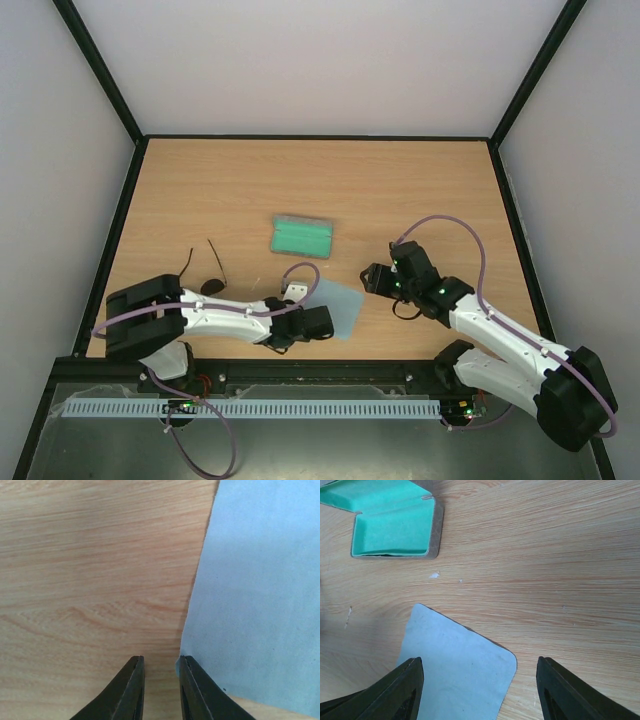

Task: Organize the sunglasses
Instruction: Adjust the glasses cleaning cloth at the center of the board.

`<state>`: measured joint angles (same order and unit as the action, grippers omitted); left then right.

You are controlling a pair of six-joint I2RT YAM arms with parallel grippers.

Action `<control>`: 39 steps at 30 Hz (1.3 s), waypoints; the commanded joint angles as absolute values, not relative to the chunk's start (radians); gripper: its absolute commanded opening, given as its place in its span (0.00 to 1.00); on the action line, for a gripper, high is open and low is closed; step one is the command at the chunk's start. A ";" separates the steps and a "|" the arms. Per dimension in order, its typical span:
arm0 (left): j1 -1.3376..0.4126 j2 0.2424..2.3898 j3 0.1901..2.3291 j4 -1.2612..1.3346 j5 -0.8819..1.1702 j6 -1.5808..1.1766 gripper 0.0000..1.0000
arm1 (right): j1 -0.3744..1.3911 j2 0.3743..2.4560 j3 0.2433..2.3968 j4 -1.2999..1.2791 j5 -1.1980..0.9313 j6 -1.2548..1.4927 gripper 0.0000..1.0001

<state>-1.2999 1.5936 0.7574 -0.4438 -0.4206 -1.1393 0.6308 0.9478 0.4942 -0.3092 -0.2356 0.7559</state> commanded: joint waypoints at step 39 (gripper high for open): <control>-1.087 1.007 0.645 -0.595 -0.286 -1.050 0.75 | 0.657 1.098 0.535 -0.331 -0.246 0.707 0.42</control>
<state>-1.2228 1.1069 0.6590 -0.6086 -0.3420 -1.2789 0.6350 1.0298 0.4820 -0.3111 -0.2825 0.7357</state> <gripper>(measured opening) 0.720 0.424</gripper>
